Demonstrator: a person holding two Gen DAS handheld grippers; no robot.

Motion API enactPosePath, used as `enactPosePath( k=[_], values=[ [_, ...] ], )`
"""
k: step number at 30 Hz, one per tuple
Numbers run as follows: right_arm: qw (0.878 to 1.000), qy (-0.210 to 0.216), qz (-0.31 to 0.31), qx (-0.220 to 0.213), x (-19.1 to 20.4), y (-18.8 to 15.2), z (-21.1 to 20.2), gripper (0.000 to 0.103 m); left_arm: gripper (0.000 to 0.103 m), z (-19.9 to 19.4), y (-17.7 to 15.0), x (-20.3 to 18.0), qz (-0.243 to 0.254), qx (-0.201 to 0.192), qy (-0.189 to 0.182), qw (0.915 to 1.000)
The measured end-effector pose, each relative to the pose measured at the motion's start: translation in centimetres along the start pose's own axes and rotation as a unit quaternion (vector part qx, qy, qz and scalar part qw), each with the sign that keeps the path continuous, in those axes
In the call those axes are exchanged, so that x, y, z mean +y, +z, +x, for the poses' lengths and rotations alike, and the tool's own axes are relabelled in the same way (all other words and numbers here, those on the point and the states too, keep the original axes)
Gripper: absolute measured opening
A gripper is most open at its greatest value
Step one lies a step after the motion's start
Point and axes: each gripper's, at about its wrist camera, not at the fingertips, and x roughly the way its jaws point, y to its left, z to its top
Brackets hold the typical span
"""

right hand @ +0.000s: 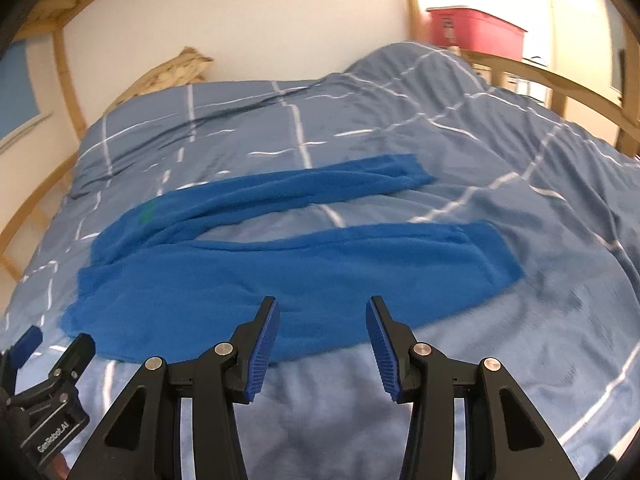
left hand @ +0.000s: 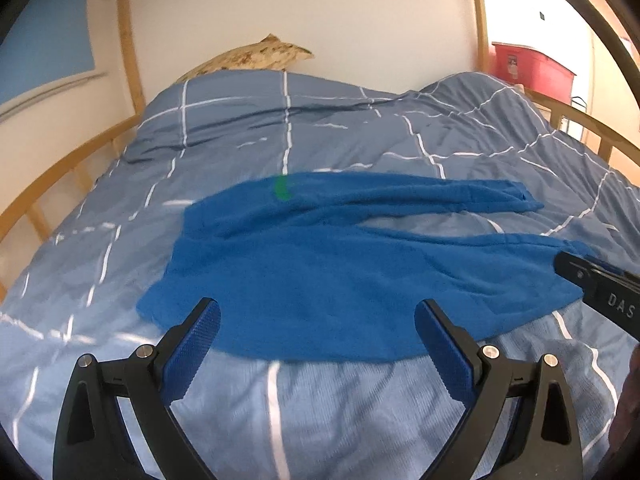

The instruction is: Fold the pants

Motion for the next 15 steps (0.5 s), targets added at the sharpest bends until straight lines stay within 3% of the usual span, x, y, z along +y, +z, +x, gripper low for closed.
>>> enactPosePath(
  k=[5,10,15],
  values=[
    [0.999,0.023,-0.036,0.0,2.6,2.4,1.8,0.045,0.099,3.1,3.2,0.1,0.01,0.003,-0.02,0.9997],
    [0.996,0.046,-0.07,0.034,3.8,5.8,6.3,0.045,0.099,7.6,7.3,-0.7,0.028,-0.007,-0.054,0.9981],
    [0.993,0.035,-0.1,0.05,4.7,8.7,10.9,0.045,0.099,11.0,9.7,-1.1,0.026,-0.003,-0.076,0.9968]
  ],
)
